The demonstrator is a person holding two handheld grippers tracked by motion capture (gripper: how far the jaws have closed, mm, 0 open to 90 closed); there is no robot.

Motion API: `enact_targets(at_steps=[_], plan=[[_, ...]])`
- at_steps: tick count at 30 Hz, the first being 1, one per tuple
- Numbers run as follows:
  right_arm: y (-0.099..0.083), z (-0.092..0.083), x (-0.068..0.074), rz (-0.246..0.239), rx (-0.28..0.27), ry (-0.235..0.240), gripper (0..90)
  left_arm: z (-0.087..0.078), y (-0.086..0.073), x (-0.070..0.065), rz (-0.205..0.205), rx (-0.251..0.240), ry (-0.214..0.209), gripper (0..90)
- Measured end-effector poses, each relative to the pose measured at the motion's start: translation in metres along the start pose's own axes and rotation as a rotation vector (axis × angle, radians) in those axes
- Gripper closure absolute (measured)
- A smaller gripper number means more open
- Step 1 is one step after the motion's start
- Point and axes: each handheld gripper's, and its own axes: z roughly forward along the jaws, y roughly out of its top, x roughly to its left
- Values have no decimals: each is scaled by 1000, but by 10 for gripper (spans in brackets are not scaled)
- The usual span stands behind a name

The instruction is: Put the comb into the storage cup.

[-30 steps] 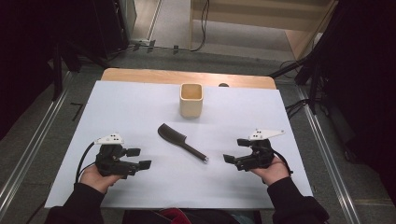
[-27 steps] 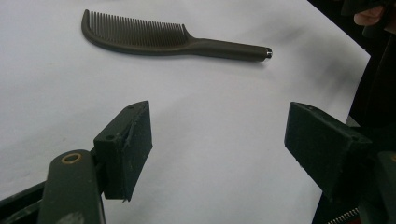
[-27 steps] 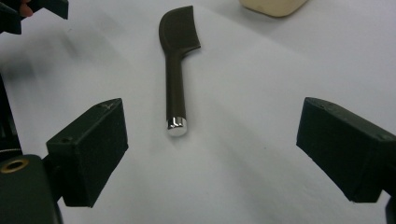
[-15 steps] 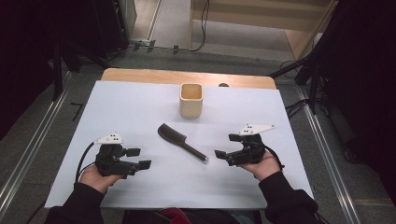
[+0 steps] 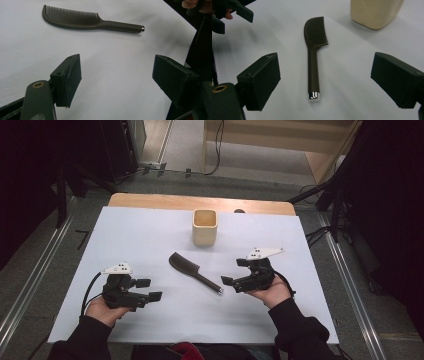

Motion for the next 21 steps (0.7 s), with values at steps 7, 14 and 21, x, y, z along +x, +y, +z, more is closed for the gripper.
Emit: enact_targets(at_steps=[7,14,21], plan=[[8,12,4,-17,-2,-12,135,0,0,0,5,1,0,239],[12,21,4,-19,2,-8,135,0,0,0,7,5,-2,239],[10,26,6,-28,8,-7,135,0,1,0,4,3,-4,239]])
